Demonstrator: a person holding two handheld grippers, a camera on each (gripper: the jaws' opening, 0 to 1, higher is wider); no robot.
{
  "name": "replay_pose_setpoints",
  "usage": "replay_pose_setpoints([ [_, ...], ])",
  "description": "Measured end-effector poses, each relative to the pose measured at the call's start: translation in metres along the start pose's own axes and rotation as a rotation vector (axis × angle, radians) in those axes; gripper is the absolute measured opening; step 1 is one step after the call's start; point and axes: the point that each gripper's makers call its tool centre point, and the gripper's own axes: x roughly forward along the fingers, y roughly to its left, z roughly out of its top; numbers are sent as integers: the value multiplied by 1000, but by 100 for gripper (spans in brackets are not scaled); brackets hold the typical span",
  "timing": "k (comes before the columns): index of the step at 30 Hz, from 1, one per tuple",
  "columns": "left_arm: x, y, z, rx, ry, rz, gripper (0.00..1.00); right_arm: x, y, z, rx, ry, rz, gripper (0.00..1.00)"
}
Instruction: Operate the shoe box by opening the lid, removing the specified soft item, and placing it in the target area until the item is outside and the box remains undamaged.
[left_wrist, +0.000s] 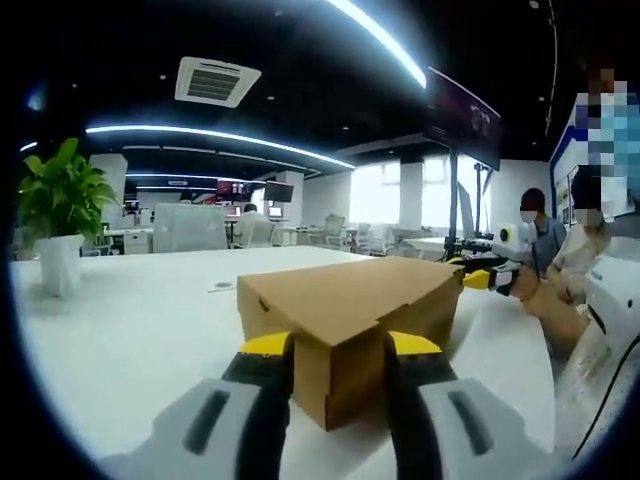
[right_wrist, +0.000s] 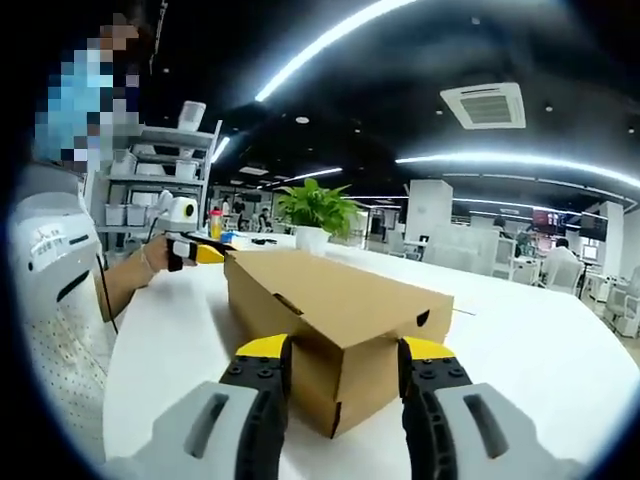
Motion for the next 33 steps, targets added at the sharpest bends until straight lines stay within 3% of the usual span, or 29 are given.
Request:
replay_pose_setpoints([
  [21,0,6,0,34,-2,2,34,3,-1,-3,-13,-8,12,46],
  [33,-1,8,-1,18,11,-19,33,4,-2,-8,49,11,31,43],
])
